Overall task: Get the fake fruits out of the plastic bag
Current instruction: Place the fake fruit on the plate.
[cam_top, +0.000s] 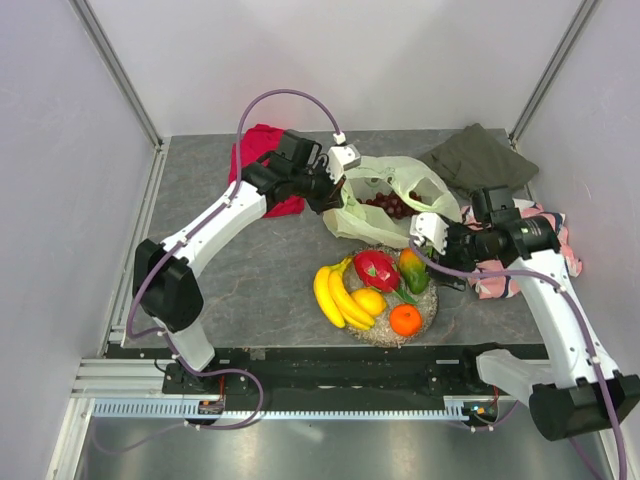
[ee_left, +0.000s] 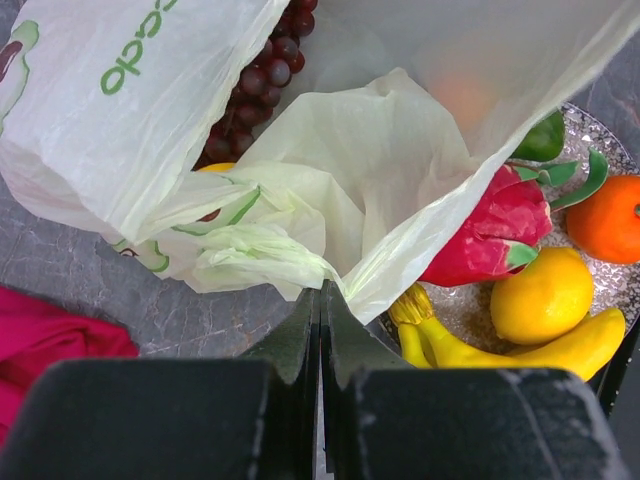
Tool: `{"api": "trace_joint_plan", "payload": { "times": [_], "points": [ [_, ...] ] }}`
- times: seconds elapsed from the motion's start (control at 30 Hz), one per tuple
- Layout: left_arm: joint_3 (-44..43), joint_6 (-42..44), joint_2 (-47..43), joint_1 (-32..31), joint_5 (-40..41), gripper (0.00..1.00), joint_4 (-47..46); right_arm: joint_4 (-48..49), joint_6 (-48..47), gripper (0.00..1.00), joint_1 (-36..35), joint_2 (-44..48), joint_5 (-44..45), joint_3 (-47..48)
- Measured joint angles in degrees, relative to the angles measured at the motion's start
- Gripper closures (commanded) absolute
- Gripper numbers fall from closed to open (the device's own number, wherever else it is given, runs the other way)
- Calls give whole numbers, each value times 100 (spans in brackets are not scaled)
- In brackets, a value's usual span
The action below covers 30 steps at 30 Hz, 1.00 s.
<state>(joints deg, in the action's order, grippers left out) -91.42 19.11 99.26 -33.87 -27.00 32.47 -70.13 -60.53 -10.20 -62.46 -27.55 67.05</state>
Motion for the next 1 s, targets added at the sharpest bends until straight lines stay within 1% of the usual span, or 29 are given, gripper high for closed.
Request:
{"api": "trace_joint_plan", "payload": {
  "times": [0.1, 0.23, 0.33, 0.47, 0.63, 0.73, 0.77, 0.83, 0.87, 1.0],
  "points": [
    [48, 0, -9, 2, 9, 98, -2, -157, -363, 33, -313, 319, 44, -4],
    [61, -2, -9, 2, 9, 98, -4, -164, -754, 34, -658, 586, 214, -715],
    [61, -2, -9, 2, 9, 98, -4, 9, -863, 35, -684, 332, 470, -1296],
    [68, 0, -22, 2, 24, 98, -2, 651, -859, 34, -684, -179, 739, -1766],
    [114, 0, -98, 2, 109, 98, 2, 1198, -852, 32, -723, -389, 868, -2098],
    [118, 0, -129, 2, 140, 98, 0, 1434, -826, 23, -804, -501, 922, -2227],
    [118, 0, -136, 2, 142, 98, 2, 1499, -809, 17, -846, -518, 933, -2260],
    [118, 0, -140, 2, 142, 98, 2, 1600, -767, 11, -968, -527, 944, -2291],
    [118, 0, -140, 2, 142, 99, 2, 1659, -737, 2, -1054, -527, 946, -2299],
    [118, 0, -140, 2, 142, 98, 4, 1775, -658, 2, -1228, -525, 940, -2347]
  ]
}}
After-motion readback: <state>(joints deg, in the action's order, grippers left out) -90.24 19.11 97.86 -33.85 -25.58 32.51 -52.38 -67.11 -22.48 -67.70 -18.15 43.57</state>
